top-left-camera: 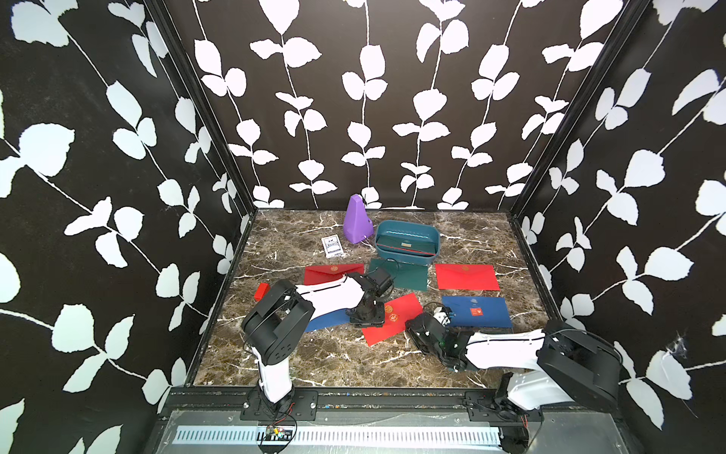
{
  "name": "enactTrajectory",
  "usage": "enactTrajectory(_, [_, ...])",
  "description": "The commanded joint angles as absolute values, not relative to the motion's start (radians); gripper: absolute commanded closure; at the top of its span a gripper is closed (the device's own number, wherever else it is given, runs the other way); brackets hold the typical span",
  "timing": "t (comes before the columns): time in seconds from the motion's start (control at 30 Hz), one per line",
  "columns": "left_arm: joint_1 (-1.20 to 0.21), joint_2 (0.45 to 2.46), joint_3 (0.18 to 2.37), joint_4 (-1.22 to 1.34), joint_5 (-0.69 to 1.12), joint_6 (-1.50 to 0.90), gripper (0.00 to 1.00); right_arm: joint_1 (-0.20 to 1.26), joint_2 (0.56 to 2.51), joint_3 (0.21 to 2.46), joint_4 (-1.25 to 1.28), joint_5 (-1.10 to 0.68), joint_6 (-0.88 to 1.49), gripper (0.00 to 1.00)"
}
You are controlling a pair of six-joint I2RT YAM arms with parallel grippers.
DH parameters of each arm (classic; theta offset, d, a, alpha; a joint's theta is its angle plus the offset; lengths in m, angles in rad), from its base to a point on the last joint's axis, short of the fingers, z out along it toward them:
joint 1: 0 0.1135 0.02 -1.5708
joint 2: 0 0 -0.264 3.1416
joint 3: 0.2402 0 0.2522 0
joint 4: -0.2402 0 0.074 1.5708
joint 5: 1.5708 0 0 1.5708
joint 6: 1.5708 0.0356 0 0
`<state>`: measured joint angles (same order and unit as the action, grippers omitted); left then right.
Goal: Put the sealed envelopes into the storage box
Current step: Pick up the envelope from the center of the board.
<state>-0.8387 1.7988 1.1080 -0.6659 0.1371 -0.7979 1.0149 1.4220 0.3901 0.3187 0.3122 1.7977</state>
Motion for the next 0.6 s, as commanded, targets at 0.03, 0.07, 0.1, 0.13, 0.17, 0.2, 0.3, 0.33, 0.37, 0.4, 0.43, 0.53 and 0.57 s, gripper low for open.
enactTrajectory(0.03, [-0.842,1.845,1.066,-0.663,0.189,-0.798,0.56,1.019,1.458,0.284,0.329,0.397,1.794,0.75])
enactTrajectory(0.07, [-0.842,1.847,1.065,-0.665,0.188,-0.795,0.56,1.019,1.467,0.271,0.357,0.403,1.792,0.75])
enactTrajectory(0.1, [-0.843,1.849,1.065,-0.669,0.189,-0.794,0.57,1.019,1.479,0.254,0.386,0.409,1.791,0.77])
enactTrajectory(0.13, [-0.842,1.851,1.067,-0.671,0.19,-0.791,0.56,1.019,1.495,0.243,0.415,0.412,1.793,0.77])
enactTrajectory(0.17, [-0.842,1.853,1.067,-0.672,0.192,-0.789,0.56,1.019,1.511,0.236,0.449,0.413,1.79,0.78])
enactTrajectory(0.2, [-0.842,1.855,1.067,-0.673,0.192,-0.788,0.57,1.019,1.532,0.232,0.479,0.409,1.787,0.78])
enactTrajectory(0.3, [-0.842,1.861,1.068,-0.677,0.195,-0.783,0.57,1.019,1.592,0.243,0.543,0.389,1.777,0.78])
enactTrajectory(0.33, [-0.842,1.864,1.068,-0.677,0.196,-0.782,0.57,1.02,1.634,0.247,0.569,0.381,1.774,0.79])
enactTrajectory(0.37, [-0.842,1.865,1.068,-0.678,0.196,-0.781,0.57,1.019,1.657,0.248,0.594,0.374,1.772,0.8])
enactTrajectory(0.4, [-0.843,1.867,1.068,-0.679,0.196,-0.777,0.57,1.019,1.685,0.25,0.624,0.367,1.778,0.82])
enactTrajectory(0.43, [-0.842,1.869,1.068,-0.681,0.197,-0.777,0.57,1.019,1.708,0.248,0.655,0.361,1.78,0.84])
enactTrajectory(0.53, [-0.842,1.874,1.07,-0.682,0.199,-0.774,0.57,1.019,1.754,0.244,0.713,0.346,1.795,0.89])
enactTrajectory(0.57, [-0.842,1.877,1.071,-0.682,0.201,-0.774,0.57,1.02,1.761,0.242,0.721,0.344,1.798,0.92])
